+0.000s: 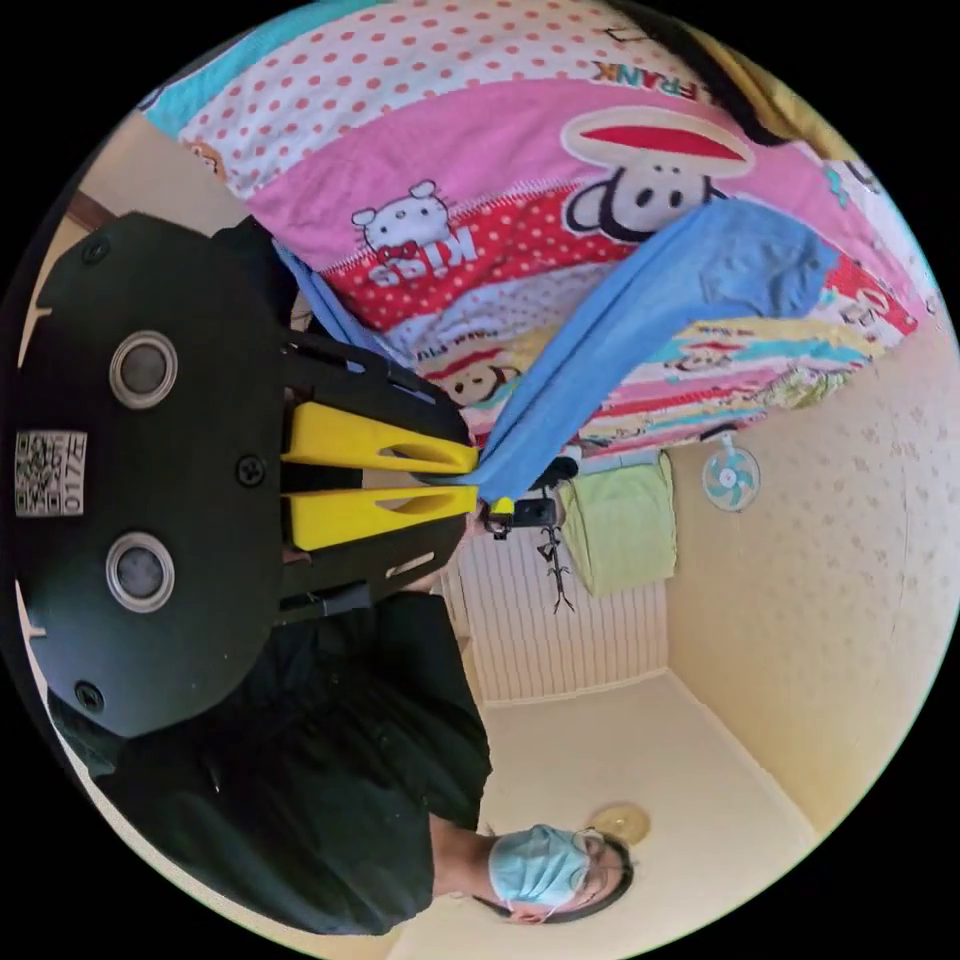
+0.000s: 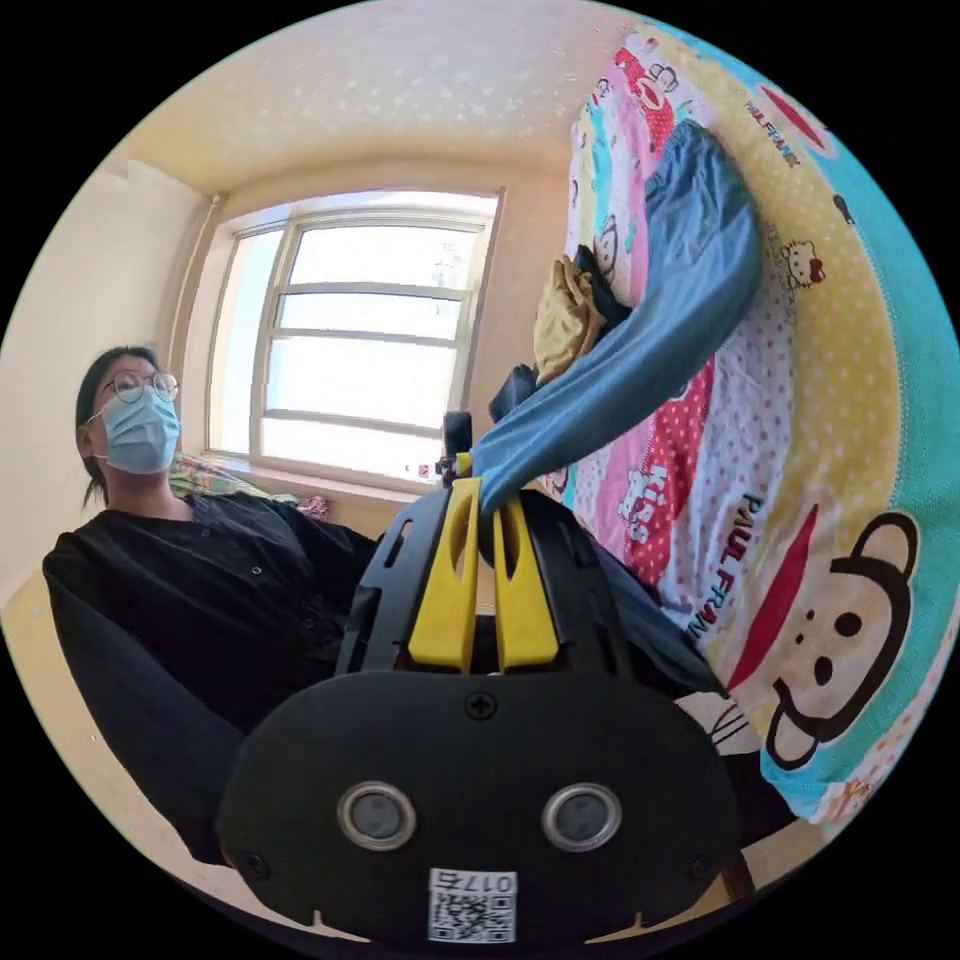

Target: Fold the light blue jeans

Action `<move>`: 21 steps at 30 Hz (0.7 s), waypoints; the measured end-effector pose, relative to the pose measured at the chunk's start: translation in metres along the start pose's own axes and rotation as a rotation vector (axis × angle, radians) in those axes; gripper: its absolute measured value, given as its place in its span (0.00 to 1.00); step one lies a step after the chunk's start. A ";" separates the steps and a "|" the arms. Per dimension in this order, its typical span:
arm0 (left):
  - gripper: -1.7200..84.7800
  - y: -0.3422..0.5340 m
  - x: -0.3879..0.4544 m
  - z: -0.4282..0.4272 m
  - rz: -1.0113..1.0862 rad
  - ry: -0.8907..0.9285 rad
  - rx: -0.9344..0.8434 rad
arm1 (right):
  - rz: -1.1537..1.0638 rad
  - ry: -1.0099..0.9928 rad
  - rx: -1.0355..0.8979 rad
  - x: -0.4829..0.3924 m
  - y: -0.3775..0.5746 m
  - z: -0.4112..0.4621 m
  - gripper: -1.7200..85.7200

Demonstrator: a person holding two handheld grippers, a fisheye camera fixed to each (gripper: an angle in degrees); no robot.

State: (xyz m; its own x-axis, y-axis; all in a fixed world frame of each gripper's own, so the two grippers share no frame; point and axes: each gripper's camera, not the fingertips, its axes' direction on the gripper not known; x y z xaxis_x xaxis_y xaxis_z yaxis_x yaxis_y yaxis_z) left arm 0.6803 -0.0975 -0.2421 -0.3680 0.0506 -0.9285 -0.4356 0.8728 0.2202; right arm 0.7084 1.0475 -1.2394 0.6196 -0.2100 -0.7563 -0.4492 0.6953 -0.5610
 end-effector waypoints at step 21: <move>0.01 -0.067 0.336 0.096 0.435 -0.149 0.440 | -0.697 0.218 -0.023 -0.406 -0.079 -0.154 0.03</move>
State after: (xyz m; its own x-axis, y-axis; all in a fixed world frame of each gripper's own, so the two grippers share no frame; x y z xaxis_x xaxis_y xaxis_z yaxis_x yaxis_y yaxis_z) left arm 0.6649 -0.0920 -0.5981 -0.3033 0.4844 -0.8206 0.1178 0.8736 0.4722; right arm 0.3932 0.9714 -0.9397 0.6253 -0.7324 -0.2692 -0.0119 0.3360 -0.9418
